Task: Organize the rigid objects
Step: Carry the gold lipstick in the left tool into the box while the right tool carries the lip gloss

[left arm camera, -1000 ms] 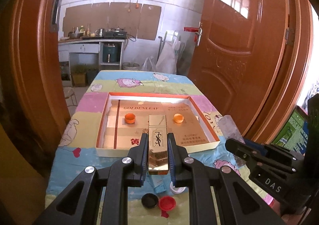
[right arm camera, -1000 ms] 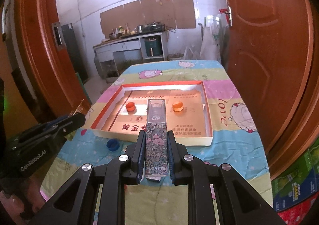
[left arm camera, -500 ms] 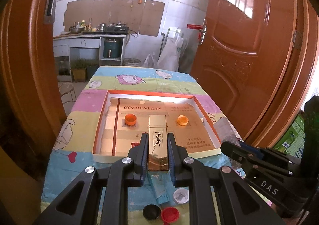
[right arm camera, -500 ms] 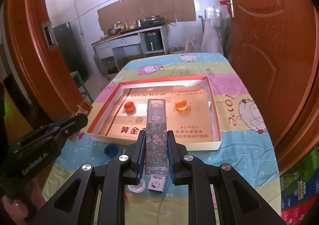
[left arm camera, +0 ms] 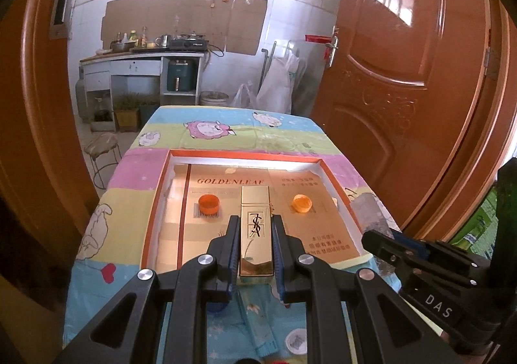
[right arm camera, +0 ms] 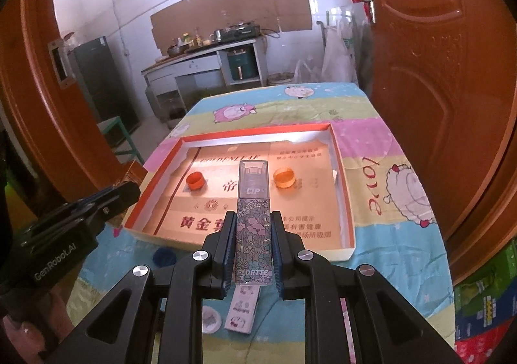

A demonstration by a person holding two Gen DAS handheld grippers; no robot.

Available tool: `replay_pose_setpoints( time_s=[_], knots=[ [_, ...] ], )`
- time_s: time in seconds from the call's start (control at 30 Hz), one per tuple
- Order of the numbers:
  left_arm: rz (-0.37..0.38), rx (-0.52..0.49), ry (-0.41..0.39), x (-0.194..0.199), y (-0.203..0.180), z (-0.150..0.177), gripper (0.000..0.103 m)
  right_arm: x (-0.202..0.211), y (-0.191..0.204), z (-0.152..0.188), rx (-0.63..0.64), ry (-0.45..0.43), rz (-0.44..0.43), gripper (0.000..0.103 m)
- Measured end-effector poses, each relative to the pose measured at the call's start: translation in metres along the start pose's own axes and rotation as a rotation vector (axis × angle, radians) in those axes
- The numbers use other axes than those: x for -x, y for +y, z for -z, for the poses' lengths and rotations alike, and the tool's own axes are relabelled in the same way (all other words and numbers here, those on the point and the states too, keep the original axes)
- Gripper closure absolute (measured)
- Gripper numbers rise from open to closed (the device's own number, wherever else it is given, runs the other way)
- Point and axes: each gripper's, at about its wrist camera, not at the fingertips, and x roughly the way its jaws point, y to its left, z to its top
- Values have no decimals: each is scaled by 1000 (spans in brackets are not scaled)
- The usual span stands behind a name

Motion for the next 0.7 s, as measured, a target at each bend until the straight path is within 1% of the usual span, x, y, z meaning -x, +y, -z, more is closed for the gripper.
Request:
replay_pose_setpoints(
  time_s=[0.43, 0.7],
  knots=[
    [-27, 1, 44, -40, -1, -15, 85, -29, -22, -17, -25, 21, 13, 83],
    [-32, -17, 59, -67, -10, -30, 85, -46, -36, -32, 0, 27, 27, 83]
  ],
)
